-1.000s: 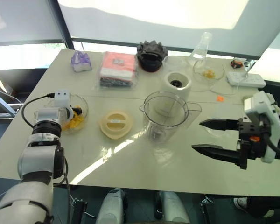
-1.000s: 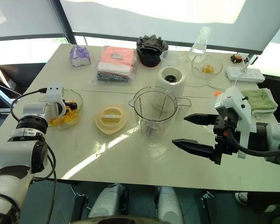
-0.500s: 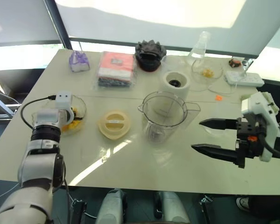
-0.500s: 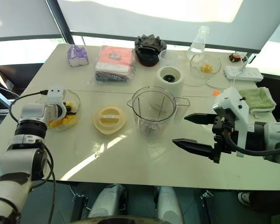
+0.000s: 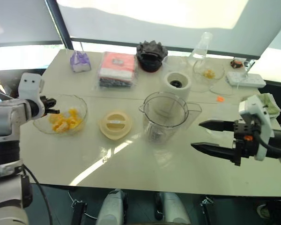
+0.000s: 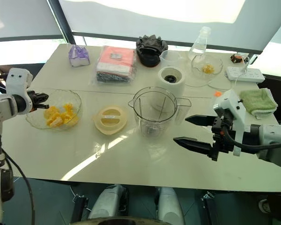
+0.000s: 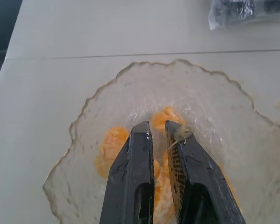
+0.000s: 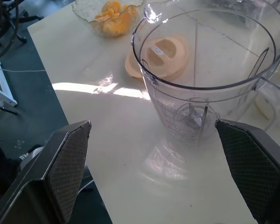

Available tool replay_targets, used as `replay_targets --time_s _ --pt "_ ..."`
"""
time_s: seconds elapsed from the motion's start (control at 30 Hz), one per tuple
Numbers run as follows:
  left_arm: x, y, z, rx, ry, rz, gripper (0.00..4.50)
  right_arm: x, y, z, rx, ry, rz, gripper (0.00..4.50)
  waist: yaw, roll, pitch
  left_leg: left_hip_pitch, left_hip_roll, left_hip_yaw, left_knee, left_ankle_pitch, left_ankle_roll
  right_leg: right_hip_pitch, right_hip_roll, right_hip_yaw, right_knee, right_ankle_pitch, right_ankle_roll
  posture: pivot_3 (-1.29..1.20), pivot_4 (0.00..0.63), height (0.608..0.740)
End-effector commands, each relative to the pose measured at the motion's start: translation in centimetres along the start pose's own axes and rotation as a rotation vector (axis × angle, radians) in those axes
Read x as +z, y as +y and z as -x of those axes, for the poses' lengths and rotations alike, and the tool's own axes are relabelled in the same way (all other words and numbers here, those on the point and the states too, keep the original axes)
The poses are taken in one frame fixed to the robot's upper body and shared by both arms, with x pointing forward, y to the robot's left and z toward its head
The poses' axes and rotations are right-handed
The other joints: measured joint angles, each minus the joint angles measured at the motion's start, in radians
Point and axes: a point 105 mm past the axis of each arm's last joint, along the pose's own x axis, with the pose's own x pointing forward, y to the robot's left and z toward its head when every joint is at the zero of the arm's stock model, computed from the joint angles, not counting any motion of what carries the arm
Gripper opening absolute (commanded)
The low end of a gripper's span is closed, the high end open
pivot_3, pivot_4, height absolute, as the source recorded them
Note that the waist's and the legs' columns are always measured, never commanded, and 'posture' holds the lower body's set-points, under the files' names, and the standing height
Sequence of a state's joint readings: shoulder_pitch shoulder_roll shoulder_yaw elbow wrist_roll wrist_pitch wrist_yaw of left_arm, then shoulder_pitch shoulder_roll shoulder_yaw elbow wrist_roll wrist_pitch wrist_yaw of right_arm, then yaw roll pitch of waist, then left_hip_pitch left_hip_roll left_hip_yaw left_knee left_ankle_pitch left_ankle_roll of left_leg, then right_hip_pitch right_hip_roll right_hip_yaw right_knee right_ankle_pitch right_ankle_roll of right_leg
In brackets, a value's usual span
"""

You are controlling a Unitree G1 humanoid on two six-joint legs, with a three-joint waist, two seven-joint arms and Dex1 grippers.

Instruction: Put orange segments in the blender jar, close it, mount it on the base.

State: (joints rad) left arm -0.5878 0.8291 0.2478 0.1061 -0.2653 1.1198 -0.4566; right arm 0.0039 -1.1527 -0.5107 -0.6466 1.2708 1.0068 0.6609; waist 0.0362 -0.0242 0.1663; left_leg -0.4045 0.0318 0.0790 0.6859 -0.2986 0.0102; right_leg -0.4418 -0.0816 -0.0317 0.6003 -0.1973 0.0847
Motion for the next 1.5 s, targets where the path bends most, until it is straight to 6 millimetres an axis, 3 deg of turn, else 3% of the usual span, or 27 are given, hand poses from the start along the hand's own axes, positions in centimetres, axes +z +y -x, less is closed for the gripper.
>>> replay_targets --time_s 0.03,0.1,0.23,0.6,1.1,1.2,1.37,1.5 --pt "1.2 0.6 -0.3 0.03 -0.048 -0.03 1.03 0.3 0.0 -0.1 0.002 -0.029 0.027 4.5 0.003 0.0 0.0 0.0 0.0 0.0 0.0 0.0 0.0 0.0 0.0 0.0 0.0 0.0 0.0 0.0 0.15 0.74" --pt "1.6 -0.5 -1.4 0.019 -0.054 -0.016 1.79 0.3 0.0 -0.2 0.003 -0.031 0.026 4.5 0.007 0.0 0.0 0.0 0.0 0.0 0.0 0.0 0.0 0.001 0.0 0.0 0.0 0.0 0.0 0.0 0.15 0.74" --pt "0.8 -1.5 -3.4 0.057 -0.022 0.007 3.89 0.3 -0.1 -0.1 -0.003 -0.03 0.031 4.5 0.002 0.0 0.0 -0.001 -0.001 -0.001 0.003 0.0 0.0 0.002 0.0 0.0 -0.001 0.0 0.0 0.0 0.15 0.74" --pt "-1.9 -2.4 -7.0 0.201 0.056 0.164 3.89 0.6 -0.1 0.3 -0.02 -0.016 0.035 4.5 0.001 -0.001 0.0 -0.001 -0.001 -0.001 0.004 0.0 0.001 0.002 0.001 -0.001 0.002 0.002 0.004 0.0 0.15 0.74" --pt "-2.9 -4.3 -10.3 0.167 0.067 0.181 3.89 1.0 -0.2 0.2 -0.033 -0.018 0.05 4.5 0.002 -0.001 0.0 -0.002 -0.001 -0.001 0.006 0.0 0.001 0.002 0.0 -0.001 0.002 0.003 0.004 0.0 0.15 0.74" --pt "-3.4 -4.4 -10.6 0.171 0.082 0.182 3.01 1.0 -0.2 0.2 -0.038 -0.02 0.052 4.5 0.003 -0.001 0.0 -0.002 -0.001 0.0 0.006 0.0 0.001 0.002 0.0 -0.001 0.002 0.003 0.004 0.0 0.15 0.74" --pt "-4.0 -4.5 -10.8 0.167 0.093 0.195 0.78 1.0 -0.3 0.2 -0.048 -0.021 0.051 4.5 0.002 -0.001 0.0 -0.002 0.0 -0.001 0.007 0.0 0.001 0.002 0.0 -0.001 0.002 0.003 0.005 0.0 0.15 0.74" --pt "-3.9 -4.2 -10.6 0.171 0.086 0.186 0.78 1.0 -0.3 0.2 -0.05 -0.024 0.049 4.5 0.002 -0.001 0.0 -0.001 0.0 -0.001 0.007 0.0 0.001 0.002 0.0 -0.001 0.003 0.003 0.005 0.0 0.15 0.74"
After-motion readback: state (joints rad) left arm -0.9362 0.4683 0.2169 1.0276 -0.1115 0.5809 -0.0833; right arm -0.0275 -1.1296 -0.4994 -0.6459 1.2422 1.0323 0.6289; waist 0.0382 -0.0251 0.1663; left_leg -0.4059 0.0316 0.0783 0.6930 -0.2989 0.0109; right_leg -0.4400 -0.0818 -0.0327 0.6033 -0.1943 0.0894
